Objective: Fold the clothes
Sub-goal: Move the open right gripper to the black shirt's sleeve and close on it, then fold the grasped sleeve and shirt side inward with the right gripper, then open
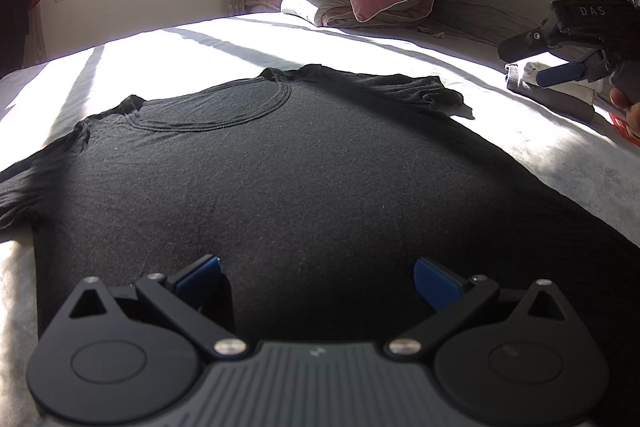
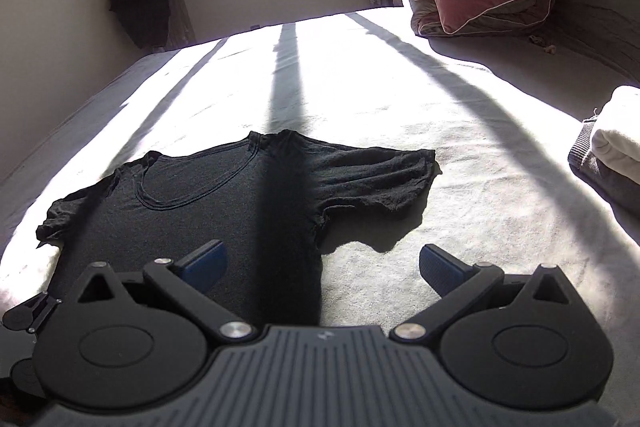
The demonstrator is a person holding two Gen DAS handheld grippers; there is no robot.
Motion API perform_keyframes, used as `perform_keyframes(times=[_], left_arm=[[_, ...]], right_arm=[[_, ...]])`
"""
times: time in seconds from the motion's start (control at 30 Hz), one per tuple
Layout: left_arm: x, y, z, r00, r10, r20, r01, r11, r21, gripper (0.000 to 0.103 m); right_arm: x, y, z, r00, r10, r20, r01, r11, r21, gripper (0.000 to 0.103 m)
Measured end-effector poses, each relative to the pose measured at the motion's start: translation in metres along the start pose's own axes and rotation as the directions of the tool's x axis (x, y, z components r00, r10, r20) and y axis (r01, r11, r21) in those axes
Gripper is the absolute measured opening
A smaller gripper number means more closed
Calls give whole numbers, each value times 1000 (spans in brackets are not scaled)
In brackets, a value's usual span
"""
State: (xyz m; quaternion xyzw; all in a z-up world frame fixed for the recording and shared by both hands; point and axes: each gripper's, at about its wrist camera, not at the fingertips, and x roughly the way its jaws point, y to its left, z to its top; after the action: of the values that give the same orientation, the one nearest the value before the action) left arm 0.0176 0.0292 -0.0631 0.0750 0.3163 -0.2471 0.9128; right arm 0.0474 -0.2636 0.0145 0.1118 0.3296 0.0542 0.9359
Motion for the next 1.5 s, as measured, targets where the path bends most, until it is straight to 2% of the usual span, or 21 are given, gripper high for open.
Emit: perform_keyframes(times=[0.17,0.27,0.4,0.5,0.57,0.67,0.77,0.83,0.97,1.07,1.13,1.17,1.2,1.23,1.3,1.43,1.5], left_arm=[[0,0,1,1000,-2,-10,2,1000,4,103],[1,2,6,999,-18,-34,19,1000,17,103],[-2,7,16,997,-30,-73,32,999,15,103],[-8,11,20,999,13,-53,-14,1000,-19,103],[-11,13,23,999,34,-32,-36,998,-50,103],[-8,14,27,998,45,-45,-48,996,-69,103],[-2,12,29,996,68,-63,-73,994,-77,103],[3,11,32,995,78,-69,-83,994,-75,103],[7,10,41,993,113,-40,-115,992,-52,102],[7,15,48,993,120,-23,-121,989,-86,102],[7,21,51,993,116,-19,-118,985,-125,102],[7,25,53,993,115,-16,-116,982,-147,102],[7,28,54,993,115,-14,-116,980,-162,102],[6,30,54,993,114,-11,-114,978,-174,102],[5,34,56,994,112,-5,-111,977,-183,102],[2,36,58,992,122,-1,-121,979,-166,102],[2,38,59,993,122,-1,-120,978,-169,102]], right_arm=[[15,-21,17,1000,2,-6,-1,994,109,103],[32,-35,22,999,-1,-35,8,980,199,103],[45,-50,20,999,-11,-46,23,966,257,103],[57,-60,15,998,-21,-54,36,953,300,100],[63,-67,13,999,5,-48,12,935,353,97],[65,-70,12,999,37,1,-34,912,408,92],[71,-74,10,994,103,39,-109,868,484,82],[74,-78,7,994,103,47,-113,835,538,77],[80,-84,10,993,74,87,-113,755,646,70],[88,-82,9,994,15,112,-89,716,692,58],[92,-79,8,992,-28,126,-71,697,714,41],[94,-78,9,991,-46,128,-61,692,719,36],[95,-76,10,990,-64,129,-49,690,722,20],[95,-72,12,988,-84,131,-34,705,709,13],[95,-64,16,983,-123,136,-2,736,677,13],[94,-29,29,974,-141,179,44,887,459,12],[93,-9,32,969,-133,207,61,945,322,11]])
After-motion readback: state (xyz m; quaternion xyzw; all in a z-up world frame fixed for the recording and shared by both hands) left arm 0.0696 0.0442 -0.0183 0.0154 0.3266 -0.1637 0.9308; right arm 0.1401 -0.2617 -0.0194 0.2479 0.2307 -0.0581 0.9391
